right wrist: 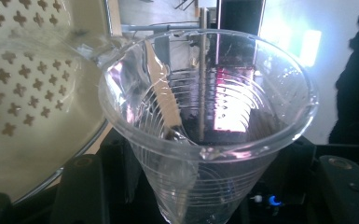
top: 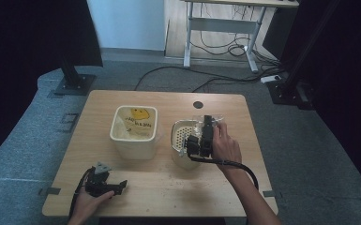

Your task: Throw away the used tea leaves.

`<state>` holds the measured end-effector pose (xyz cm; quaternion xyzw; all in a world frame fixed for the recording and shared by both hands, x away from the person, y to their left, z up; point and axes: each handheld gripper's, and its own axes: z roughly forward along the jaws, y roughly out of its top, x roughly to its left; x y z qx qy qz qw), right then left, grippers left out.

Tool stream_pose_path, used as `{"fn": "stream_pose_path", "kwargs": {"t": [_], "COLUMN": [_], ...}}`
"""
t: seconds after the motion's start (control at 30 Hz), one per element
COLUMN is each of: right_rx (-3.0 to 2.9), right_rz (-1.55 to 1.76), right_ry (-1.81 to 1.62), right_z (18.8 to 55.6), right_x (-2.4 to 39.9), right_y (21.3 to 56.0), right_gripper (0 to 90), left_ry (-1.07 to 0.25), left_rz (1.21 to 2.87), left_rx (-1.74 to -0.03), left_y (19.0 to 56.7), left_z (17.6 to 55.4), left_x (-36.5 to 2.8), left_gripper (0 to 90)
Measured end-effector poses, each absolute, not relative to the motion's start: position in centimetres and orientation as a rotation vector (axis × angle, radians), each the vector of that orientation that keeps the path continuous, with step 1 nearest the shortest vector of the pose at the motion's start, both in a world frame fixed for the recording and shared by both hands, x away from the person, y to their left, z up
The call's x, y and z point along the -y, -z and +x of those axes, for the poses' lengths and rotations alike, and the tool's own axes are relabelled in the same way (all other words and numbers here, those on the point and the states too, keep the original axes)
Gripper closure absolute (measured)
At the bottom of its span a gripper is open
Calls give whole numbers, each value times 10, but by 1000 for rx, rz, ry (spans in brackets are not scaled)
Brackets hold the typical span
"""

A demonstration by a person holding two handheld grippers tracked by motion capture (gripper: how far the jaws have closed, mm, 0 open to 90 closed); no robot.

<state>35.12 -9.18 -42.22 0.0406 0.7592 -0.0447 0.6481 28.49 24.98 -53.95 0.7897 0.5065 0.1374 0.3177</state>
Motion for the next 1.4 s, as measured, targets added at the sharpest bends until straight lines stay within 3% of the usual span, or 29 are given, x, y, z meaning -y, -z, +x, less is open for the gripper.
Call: {"fn": "stream_pose_path", "kwargs": {"t": [0.6, 0.9, 1.07, 1.4], "right_rx": [-1437, -1412, -1548, -1840], "right_rz": [-377, -417, -236, 520], "right_ry": [498, 519, 313, -527], "right_z": [351, 349, 347, 344], "right_x": [76, 70, 72, 110], "right_y": [449, 447, 438, 406], "right_gripper": [382, 385, 385, 393], "left_ry": [-359, -357, -353, -359], "left_rz": [2076, 2076, 2075, 2073], "left_rx": [-1333, -1333, -1336, -1339], "left_y": [539, 539, 539, 539], "left_z": [285, 285, 286, 286], "left_x": [-250, -251, -252, -251], "left_gripper": [71, 70, 71, 71]}}
